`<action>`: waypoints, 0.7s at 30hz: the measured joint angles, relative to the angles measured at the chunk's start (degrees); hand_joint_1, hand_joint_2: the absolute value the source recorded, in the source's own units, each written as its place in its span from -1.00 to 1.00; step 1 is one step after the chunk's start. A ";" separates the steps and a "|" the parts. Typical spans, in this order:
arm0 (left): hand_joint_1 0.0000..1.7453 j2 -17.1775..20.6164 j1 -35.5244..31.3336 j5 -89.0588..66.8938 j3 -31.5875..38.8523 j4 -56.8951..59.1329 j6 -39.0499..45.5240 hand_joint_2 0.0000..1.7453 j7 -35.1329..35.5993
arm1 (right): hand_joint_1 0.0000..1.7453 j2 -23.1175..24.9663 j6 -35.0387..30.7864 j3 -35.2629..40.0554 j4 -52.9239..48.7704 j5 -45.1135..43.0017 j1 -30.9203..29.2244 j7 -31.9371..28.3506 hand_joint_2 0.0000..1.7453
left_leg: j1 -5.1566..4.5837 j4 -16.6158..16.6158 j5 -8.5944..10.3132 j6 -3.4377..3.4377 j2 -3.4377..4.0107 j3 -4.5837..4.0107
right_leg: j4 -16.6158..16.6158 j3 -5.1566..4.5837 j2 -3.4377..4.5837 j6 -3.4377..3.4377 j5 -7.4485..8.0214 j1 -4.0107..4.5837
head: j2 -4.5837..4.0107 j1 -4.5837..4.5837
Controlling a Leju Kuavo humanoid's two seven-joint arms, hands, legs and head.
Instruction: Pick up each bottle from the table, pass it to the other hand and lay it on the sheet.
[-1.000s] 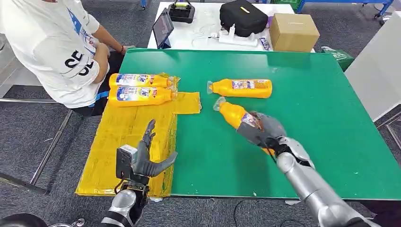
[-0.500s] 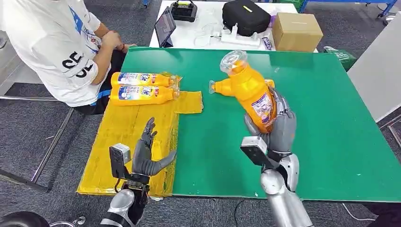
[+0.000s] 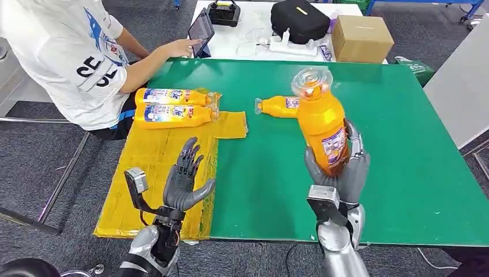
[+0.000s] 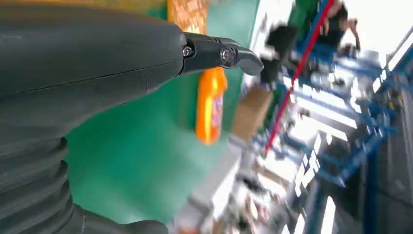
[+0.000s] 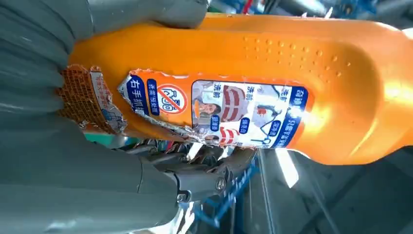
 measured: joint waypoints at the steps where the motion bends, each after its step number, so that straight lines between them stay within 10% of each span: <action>1: -1.00 0.28 -0.10 1.27 -0.11 -0.02 -2.01 1.00 0.37 | 1.00 0.04 0.72 0.72 0.66 -0.11 0.44 -0.24 1.00 | 0.00 0.00 0.00 0.00 0.01 0.00 | 0.00 0.00 0.00 0.00 0.00 0.00 | 0.00 0.00; 21: -1.00 3.54 -2.44 6.81 -5.79 4.11 -12.54 1.00 1.18 | 1.00 3.21 1.70 23.40 22.04 -0.74 -2.02 -0.41 1.00 | 0.03 -0.02 0.01 -0.01 0.00 -0.01 | 0.01 -0.04 0.01 -0.01 -0.01 0.02 | 0.00 0.02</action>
